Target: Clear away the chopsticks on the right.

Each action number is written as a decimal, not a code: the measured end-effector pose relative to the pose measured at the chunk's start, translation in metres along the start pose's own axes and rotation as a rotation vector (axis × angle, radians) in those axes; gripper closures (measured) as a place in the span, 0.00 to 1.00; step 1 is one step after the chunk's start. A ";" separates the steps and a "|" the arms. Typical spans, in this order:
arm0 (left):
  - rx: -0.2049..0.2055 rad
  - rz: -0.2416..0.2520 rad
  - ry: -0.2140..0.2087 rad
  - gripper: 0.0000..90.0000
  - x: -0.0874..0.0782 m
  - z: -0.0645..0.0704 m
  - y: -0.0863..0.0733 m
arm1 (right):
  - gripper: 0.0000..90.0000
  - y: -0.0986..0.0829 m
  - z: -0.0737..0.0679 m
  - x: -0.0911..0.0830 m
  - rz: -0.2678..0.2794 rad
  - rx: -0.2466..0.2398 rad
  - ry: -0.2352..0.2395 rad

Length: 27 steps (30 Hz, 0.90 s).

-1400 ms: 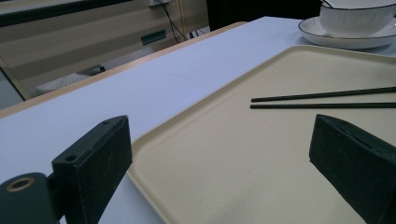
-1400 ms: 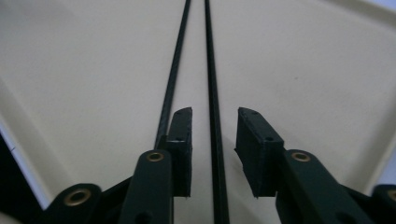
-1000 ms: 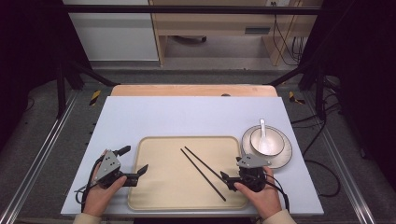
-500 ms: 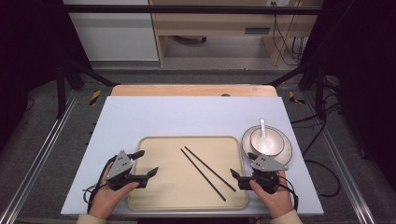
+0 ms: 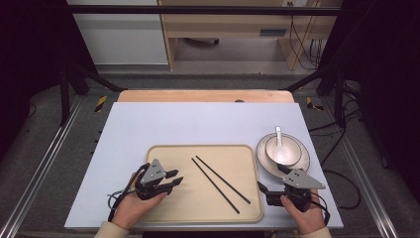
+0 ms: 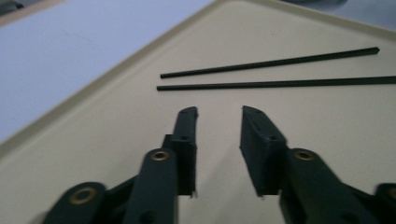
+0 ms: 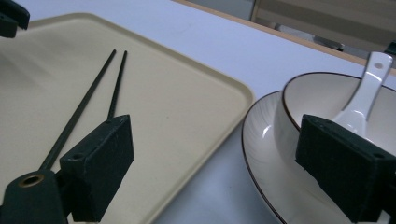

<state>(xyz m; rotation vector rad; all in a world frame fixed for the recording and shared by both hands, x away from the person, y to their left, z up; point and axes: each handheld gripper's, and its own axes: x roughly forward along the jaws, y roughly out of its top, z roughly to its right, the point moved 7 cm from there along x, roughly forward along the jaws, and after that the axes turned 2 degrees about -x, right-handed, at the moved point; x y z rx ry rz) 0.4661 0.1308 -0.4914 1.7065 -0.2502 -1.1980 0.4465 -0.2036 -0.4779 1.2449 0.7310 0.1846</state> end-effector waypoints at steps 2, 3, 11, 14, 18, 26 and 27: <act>0.011 -0.043 -0.014 0.90 0.009 0.004 0.002 | 0.12 -0.002 0.003 -0.003 -0.001 0.000 -0.009; 0.007 -0.061 -0.025 0.94 0.014 0.006 0.003 | 0.12 -0.003 0.005 -0.005 0.003 0.001 -0.017; -0.014 -0.173 -0.010 1.00 0.045 0.007 0.010 | 0.13 -0.006 0.011 -0.009 0.012 0.009 -0.036; -0.016 -0.190 0.001 1.00 0.050 0.004 0.011 | 0.11 -0.006 0.011 -0.008 0.011 0.004 -0.033; -0.031 -0.192 0.014 1.00 0.053 0.001 0.011 | 0.07 -0.007 0.014 -0.007 0.023 0.010 -0.023; -0.036 -0.195 0.021 1.00 0.072 -0.002 0.016 | 0.07 -0.007 0.014 -0.004 0.019 0.003 -0.024; -0.042 -0.193 0.019 1.00 0.074 -0.003 0.018 | 0.07 -0.008 0.014 -0.004 0.018 0.005 -0.024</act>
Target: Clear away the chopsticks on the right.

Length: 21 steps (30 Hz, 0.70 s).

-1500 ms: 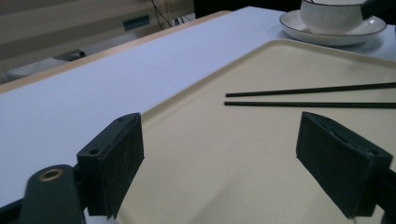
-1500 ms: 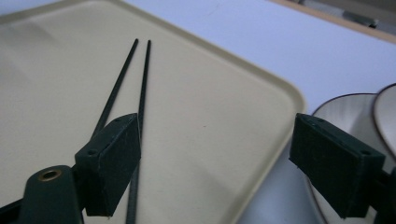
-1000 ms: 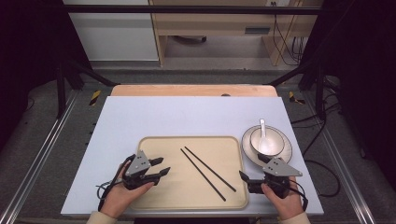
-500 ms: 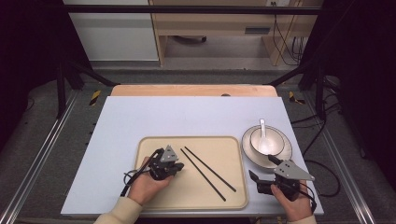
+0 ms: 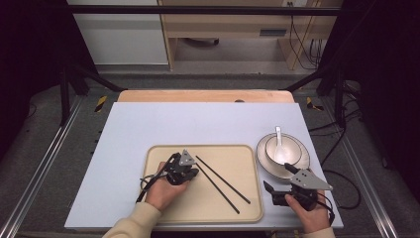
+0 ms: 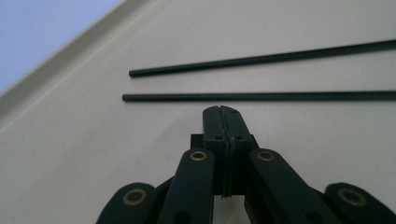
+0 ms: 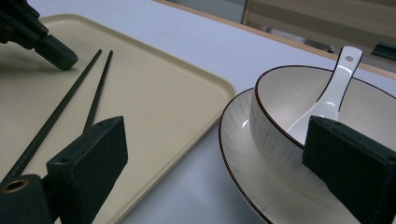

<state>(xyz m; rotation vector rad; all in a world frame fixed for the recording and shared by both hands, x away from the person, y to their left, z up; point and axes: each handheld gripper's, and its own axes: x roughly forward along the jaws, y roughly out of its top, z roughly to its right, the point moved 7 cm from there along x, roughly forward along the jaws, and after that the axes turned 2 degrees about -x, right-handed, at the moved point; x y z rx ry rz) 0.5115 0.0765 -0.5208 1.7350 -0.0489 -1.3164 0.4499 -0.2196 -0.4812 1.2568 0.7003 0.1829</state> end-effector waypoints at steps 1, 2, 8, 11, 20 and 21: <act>-0.002 0.000 0.004 1.00 0.002 -0.001 0.003 | 0.08 0.000 0.000 0.000 0.000 0.003 0.001; -0.010 0.010 0.004 1.00 0.005 -0.001 0.005 | 0.08 0.000 0.000 0.000 -0.001 0.006 0.003; -0.010 0.023 0.013 1.00 0.022 -0.004 0.022 | 0.08 -0.002 0.001 0.002 -0.006 0.004 0.010; -0.008 0.027 0.013 1.00 0.029 -0.005 0.030 | 0.08 -0.002 0.001 0.002 -0.009 0.008 0.010; 0.036 0.027 0.002 0.99 0.047 0.002 0.049 | 0.09 -0.003 0.001 0.003 -0.018 0.014 0.017; 0.038 0.034 -0.007 0.99 0.049 0.004 0.051 | 0.09 -0.003 0.001 0.003 -0.019 0.014 0.018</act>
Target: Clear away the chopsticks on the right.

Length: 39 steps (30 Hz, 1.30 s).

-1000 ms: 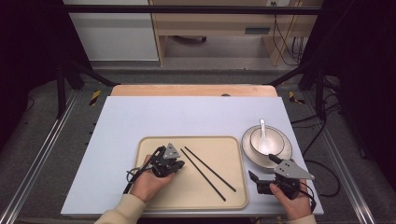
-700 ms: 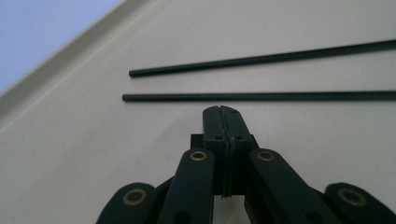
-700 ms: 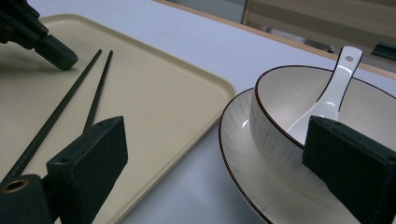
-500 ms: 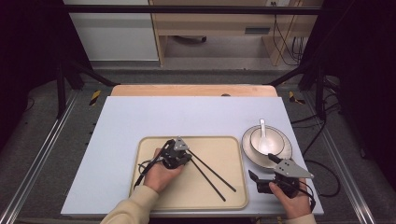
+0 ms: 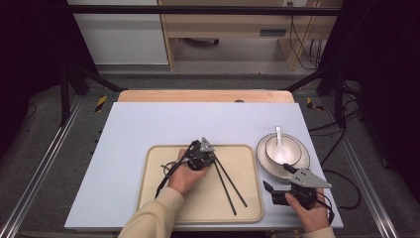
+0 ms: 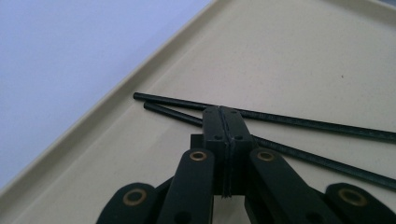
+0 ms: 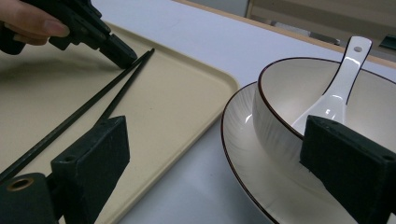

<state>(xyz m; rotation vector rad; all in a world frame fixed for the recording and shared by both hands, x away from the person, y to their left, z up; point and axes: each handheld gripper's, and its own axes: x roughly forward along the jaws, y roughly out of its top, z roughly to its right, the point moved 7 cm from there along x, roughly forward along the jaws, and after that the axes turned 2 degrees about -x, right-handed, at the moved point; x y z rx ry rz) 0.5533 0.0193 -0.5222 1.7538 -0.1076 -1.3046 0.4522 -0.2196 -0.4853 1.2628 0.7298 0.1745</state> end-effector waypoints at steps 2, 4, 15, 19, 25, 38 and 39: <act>0.010 -0.002 -0.008 0.99 0.003 0.004 0.003 | 0.09 0.000 0.000 0.000 0.000 0.000 -0.001; 0.020 -0.006 -0.016 0.99 0.006 0.007 0.006 | 0.09 0.000 0.001 0.000 -0.002 0.003 -0.003; 0.052 -0.005 -0.063 0.99 0.019 0.028 0.020 | 0.10 -0.002 0.002 0.000 -0.009 0.017 -0.003; 0.085 -0.019 -0.082 0.99 0.017 0.036 0.020 | 0.10 -0.002 0.002 0.000 -0.010 0.017 -0.003; 0.112 -0.034 -0.116 0.99 -0.001 0.050 0.014 | 0.10 -0.001 0.002 0.000 -0.007 0.019 -0.001; 0.161 -0.072 -0.168 0.99 -0.002 0.076 0.003 | 0.10 -0.002 0.002 0.000 -0.014 0.015 -0.003; 0.157 -0.067 -0.166 0.99 -0.001 0.076 0.004 | 0.10 -0.002 0.002 0.000 -0.015 0.015 -0.003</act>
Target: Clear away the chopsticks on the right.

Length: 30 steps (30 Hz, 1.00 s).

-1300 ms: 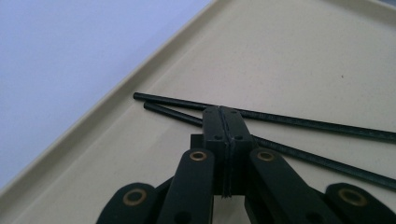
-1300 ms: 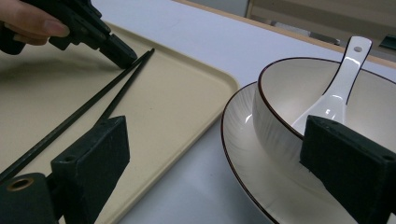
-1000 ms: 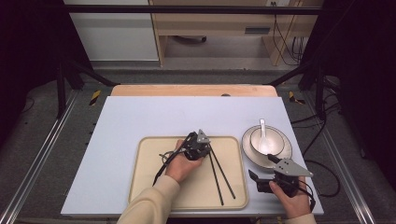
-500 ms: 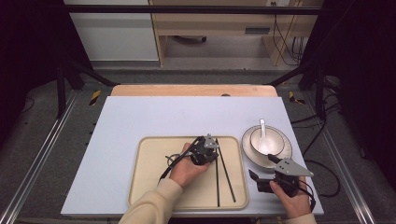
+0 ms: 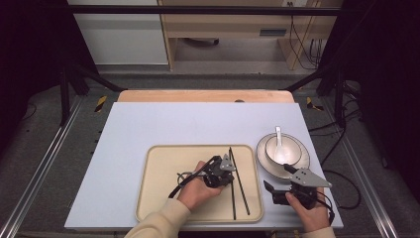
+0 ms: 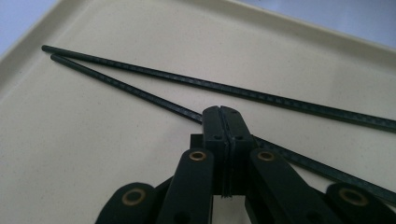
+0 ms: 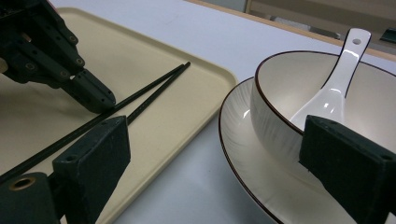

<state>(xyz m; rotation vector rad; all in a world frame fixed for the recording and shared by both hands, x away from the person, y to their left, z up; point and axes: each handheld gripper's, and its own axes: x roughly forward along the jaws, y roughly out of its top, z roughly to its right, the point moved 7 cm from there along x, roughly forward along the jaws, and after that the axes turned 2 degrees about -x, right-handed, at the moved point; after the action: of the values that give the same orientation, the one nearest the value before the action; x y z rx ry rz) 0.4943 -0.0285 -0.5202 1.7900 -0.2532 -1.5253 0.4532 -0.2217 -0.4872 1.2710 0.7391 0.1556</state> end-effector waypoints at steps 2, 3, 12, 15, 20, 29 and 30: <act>-0.009 0.014 0.001 0.99 0.003 -0.002 0.002 | 0.10 0.000 0.000 0.000 -0.001 0.000 0.001; -0.010 0.021 0.001 0.99 0.004 -0.002 0.003 | 0.10 0.000 0.000 0.000 -0.002 0.002 0.001; -0.004 0.040 0.004 0.99 0.013 -0.006 0.013 | 0.10 0.000 0.000 0.000 -0.003 0.001 -0.001; 0.000 0.046 0.005 0.99 0.016 -0.006 0.016 | 0.10 -0.001 0.000 0.000 -0.003 0.000 -0.002; 0.009 0.057 -0.003 0.99 0.021 -0.003 0.021 | 0.10 0.000 0.000 0.000 -0.003 0.007 -0.002; 0.015 0.063 -0.005 0.99 0.025 0.000 0.025 | 0.10 -0.001 0.001 0.000 -0.002 0.004 -0.001; 0.016 0.064 -0.002 0.99 0.024 0.000 0.025 | 0.10 -0.001 0.000 0.000 -0.001 0.004 0.000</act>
<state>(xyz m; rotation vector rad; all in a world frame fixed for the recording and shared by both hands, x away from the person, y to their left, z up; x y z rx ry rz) 0.5086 -0.0601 -0.5224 1.7763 -0.3212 -1.4845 0.4536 -0.2220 -0.4878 1.2738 0.7404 0.1530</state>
